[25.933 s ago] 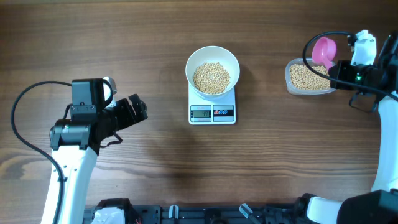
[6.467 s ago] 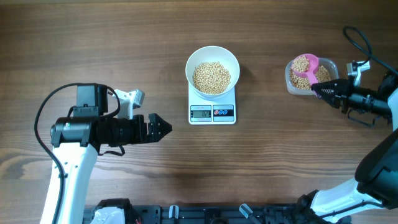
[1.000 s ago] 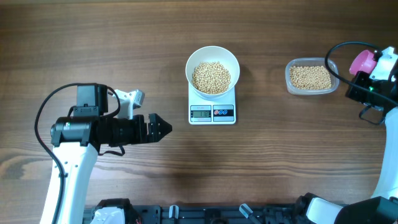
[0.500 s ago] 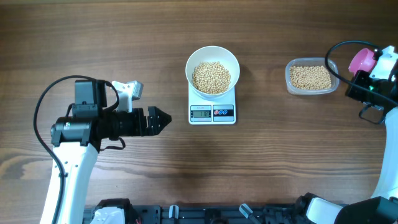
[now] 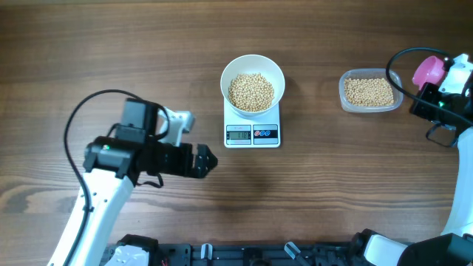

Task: Scoop item into bowl and weigh 150g on scale
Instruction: 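Move the left gripper forward to face the scale display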

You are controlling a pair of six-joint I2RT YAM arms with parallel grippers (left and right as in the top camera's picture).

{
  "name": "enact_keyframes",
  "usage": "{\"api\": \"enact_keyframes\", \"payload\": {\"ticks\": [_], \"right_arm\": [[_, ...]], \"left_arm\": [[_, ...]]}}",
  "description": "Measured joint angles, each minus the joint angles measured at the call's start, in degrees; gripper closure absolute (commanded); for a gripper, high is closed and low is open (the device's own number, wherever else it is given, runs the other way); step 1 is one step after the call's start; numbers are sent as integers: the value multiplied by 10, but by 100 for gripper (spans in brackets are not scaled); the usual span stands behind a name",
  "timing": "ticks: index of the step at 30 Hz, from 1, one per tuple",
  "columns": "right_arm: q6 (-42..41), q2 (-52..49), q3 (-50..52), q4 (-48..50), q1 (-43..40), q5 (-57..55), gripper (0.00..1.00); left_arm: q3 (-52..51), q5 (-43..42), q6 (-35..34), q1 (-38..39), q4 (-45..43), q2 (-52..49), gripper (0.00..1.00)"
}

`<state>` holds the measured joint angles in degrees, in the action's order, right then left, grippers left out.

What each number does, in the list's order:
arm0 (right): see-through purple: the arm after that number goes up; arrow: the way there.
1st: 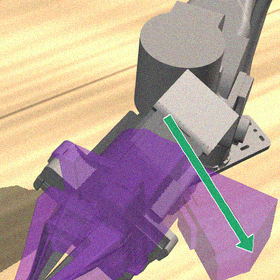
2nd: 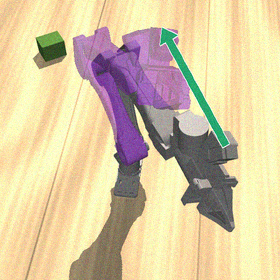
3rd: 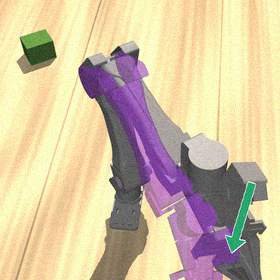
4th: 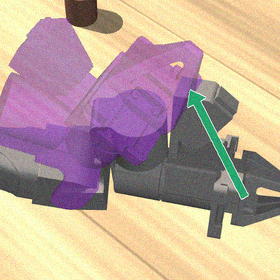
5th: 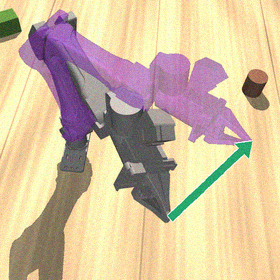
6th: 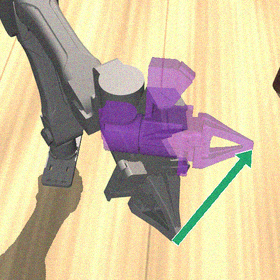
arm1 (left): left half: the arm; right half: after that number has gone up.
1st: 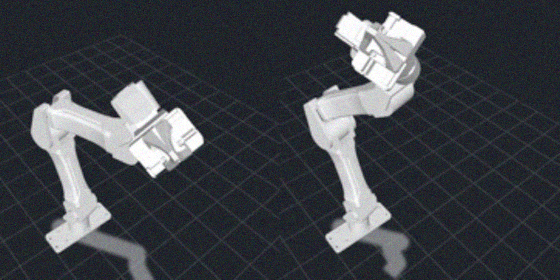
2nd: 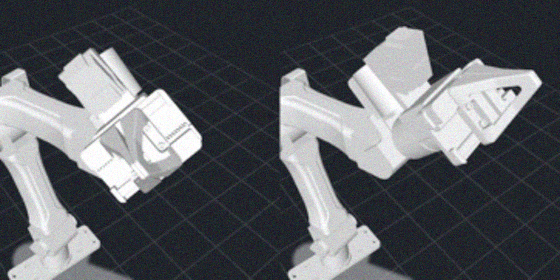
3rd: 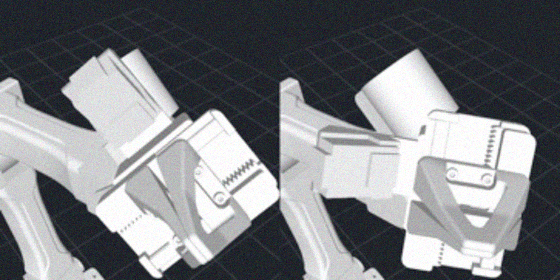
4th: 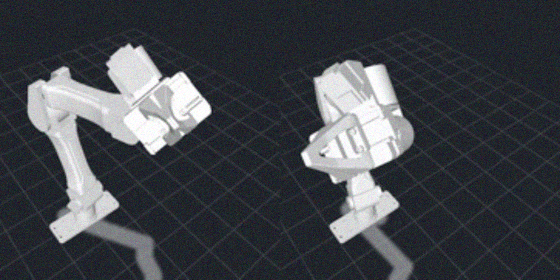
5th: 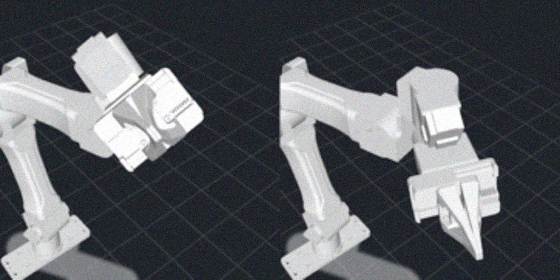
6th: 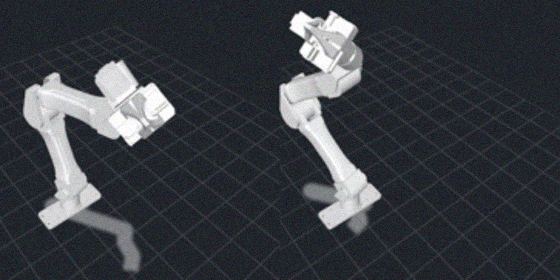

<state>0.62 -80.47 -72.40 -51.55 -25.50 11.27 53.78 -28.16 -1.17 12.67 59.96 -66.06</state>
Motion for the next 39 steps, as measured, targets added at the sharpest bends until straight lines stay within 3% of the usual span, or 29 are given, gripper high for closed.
{"api": "enact_keyframes", "payload": {"ticks": [5, 14, 39], "right_arm": [[0, 0, 0, 0, 0, 14, 96], [-4, 0, 0, -12, 0, 21, 96], [-4, 0, 0, -14, 0, 22, 96]], "left_arm": [[0, 21, 1, 23, -1, 0, 0], [-1, 33, 23, 23, -109, 0, 0], [-1, 41, 40, 19, -129, 0, 0]]}}
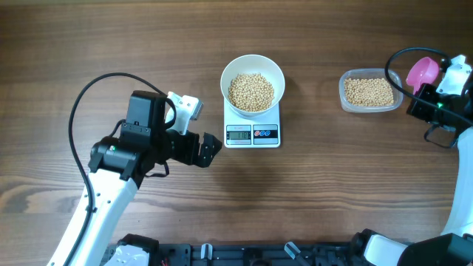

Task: Scoop item into bowl and weigh 150g on scale
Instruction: 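Move the left gripper forward to face the scale display, then lower the pink scoop into the soybean tub with the right gripper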

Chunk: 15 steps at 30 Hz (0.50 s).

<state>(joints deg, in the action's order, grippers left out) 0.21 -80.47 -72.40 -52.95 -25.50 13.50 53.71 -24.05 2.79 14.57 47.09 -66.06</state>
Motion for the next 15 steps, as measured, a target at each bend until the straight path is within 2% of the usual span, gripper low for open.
{"api": "enact_keyframes", "payload": {"ticks": [15], "right_arm": [[0, 0, 0, -10, 0, 0, 96]], "left_arm": [[0, 2, 0, 0, 0, 0, 0]]}}
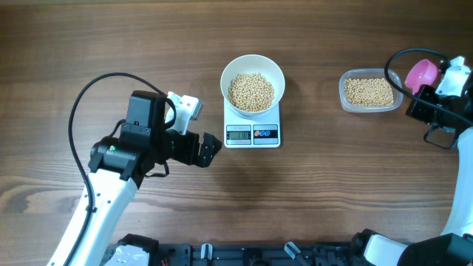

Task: Scoop item into bowl and weigh 150g on scale
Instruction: 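Lower the pink scoop into the soybean tub with the right gripper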

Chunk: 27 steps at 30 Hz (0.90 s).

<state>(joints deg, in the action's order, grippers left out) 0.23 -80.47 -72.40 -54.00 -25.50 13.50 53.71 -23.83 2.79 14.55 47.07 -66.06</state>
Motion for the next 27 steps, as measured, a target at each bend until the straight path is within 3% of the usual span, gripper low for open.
{"api": "enact_keyframes", "payload": {"ticks": [7, 16, 27], "right_arm": [[2, 0, 0, -24, 0, 0, 96], [67, 0, 0, -92, 5, 5, 96], [106, 0, 0, -101, 123, -46, 96]], "left_arm": [[0, 0, 0, 0, 0, 0, 0], [0, 0, 0, 0, 0, 0, 0], [0, 0, 0, 0, 0, 0, 0]]}}
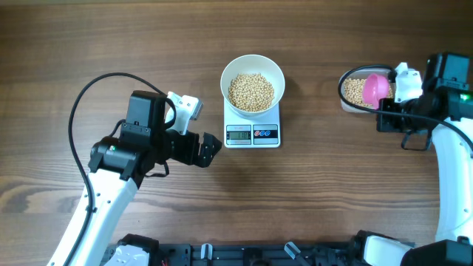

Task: Scoop item into bowl and weigh 150g on scale
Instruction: 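Lower the pink scoop into the soybean tub with the right gripper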

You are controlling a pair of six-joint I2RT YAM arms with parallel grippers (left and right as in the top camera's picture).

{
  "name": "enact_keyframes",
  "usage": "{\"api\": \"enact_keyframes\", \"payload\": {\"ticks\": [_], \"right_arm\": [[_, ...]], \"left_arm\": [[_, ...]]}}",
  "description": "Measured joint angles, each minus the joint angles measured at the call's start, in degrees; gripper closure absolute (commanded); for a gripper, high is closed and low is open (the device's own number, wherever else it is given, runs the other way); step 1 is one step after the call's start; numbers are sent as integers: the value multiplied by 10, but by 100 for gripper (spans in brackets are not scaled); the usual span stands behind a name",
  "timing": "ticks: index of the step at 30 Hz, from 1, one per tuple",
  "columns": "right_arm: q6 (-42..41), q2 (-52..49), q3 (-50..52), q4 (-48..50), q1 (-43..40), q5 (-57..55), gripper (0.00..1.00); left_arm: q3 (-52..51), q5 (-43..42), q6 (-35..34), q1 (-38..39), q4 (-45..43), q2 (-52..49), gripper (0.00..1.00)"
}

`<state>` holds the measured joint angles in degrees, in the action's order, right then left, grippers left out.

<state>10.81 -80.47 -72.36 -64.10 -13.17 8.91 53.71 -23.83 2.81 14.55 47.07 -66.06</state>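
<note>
A white bowl (pixel 252 68) holding soybeans stands on the small white scale (pixel 252 134) at the table's middle. To its right a clear container (pixel 358 91) holds more soybeans. A pink scoop (pixel 375 89) hangs over the container's right half, and my right gripper (pixel 390 103) is shut on its handle. To the left of the scale, my left gripper (pixel 212 147) rests low with its fingers together and nothing in them, pointing toward the scale.
Bare wooden table (pixel 310 199) surrounds the scale. The left arm's black cable (pixel 81 103) loops over the table's left part. The right arm's body (pixel 447 148) runs along the right edge.
My right gripper has moved left with the pink scoop, from beyond the container's right side to over the container. The left arm, bowl and scale have not moved.
At first the left gripper lay lower left of the scale and the right gripper held the pink scoop at the far right edge. The left gripper then stood nearer the scale and has stayed there. The scoop stayed right of the container, and now hangs over the beans.
</note>
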Motion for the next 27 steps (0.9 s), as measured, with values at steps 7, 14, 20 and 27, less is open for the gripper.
{"api": "enact_keyframes", "payload": {"ticks": [7, 14, 20, 27], "right_arm": [[0, -21, 0, 30, 0, -84, 96], [4, -62, 0, 33, 17, -92, 96], [5, -72, 0, 40, 24, -102, 96], [7, -126, 0, 88, 24, -150, 96]], "left_arm": [[0, 0, 0, 0, 0, 0, 0], [0, 0, 0, 0, 0, 0, 0], [0, 0, 0, 0, 0, 0, 0], [0, 0, 0, 0, 0, 0, 0]]}}
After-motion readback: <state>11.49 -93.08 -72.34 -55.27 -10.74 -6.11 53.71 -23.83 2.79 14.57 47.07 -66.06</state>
